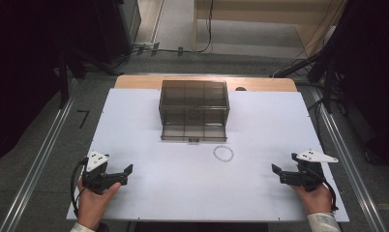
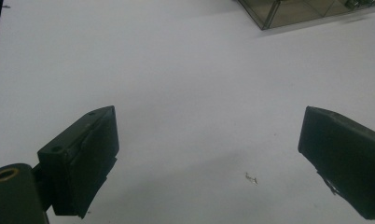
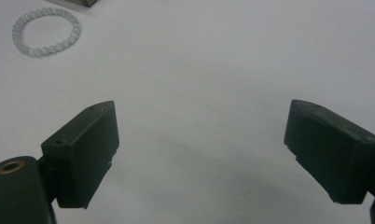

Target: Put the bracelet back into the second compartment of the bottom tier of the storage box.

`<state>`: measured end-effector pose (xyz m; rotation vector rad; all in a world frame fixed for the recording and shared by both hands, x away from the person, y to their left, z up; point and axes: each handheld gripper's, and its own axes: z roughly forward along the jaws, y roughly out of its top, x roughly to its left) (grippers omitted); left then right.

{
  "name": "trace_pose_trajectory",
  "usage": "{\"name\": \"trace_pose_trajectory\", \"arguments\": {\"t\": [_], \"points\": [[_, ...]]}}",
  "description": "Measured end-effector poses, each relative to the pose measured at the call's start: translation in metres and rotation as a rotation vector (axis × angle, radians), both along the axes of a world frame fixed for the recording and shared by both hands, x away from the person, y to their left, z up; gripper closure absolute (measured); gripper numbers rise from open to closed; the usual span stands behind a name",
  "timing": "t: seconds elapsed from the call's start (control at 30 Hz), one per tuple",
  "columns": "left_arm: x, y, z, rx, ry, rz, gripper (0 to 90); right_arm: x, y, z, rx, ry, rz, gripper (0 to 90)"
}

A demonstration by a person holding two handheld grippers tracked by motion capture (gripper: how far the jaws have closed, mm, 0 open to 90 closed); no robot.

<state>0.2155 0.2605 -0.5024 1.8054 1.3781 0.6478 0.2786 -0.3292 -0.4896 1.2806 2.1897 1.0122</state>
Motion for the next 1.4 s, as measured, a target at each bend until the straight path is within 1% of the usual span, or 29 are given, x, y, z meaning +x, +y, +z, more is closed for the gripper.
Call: {"name": "trace_pose_trajectory", "arguments": {"t": [0.17, 0.3, 0.57, 0.67, 0.77, 0.9, 1.4], "points": [[0.000, 0.000, 0.000, 0.001, 0.001, -0.001, 5.7, 0.002, 0.005, -0.001, -0.008, 0.005, 0.015, 8.7], [0.000, -0.001, 0.000, -0.002, 0.001, -0.004, 5.7, 0.003, 0.010, 0.000, -0.003, 0.005, 0.027, 8.7], [0.000, -0.001, 0.000, -0.005, 0.000, -0.004, 5.7, 0.005, 0.021, 0.001, -0.007, 0.009, 0.050, 8.7], [0.000, 0.000, 0.000, -0.006, -0.001, 0.001, 5.7, 0.007, 0.027, 0.001, -0.015, 0.010, 0.066, 8.7], [0.000, 0.000, 0.000, -0.006, -0.002, 0.001, 5.7, 0.007, 0.029, 0.001, -0.021, 0.013, 0.072, 8.7], [0.000, 0.000, 0.000, -0.006, 0.001, 0.000, 5.7, 0.008, 0.033, 0.002, -0.011, 0.015, 0.076, 8.7], [0.000, 0.000, 0.000, -0.008, -0.002, 0.001, 5.7, 0.011, 0.049, 0.006, -0.026, 0.020, 0.098, 8.7]]}}
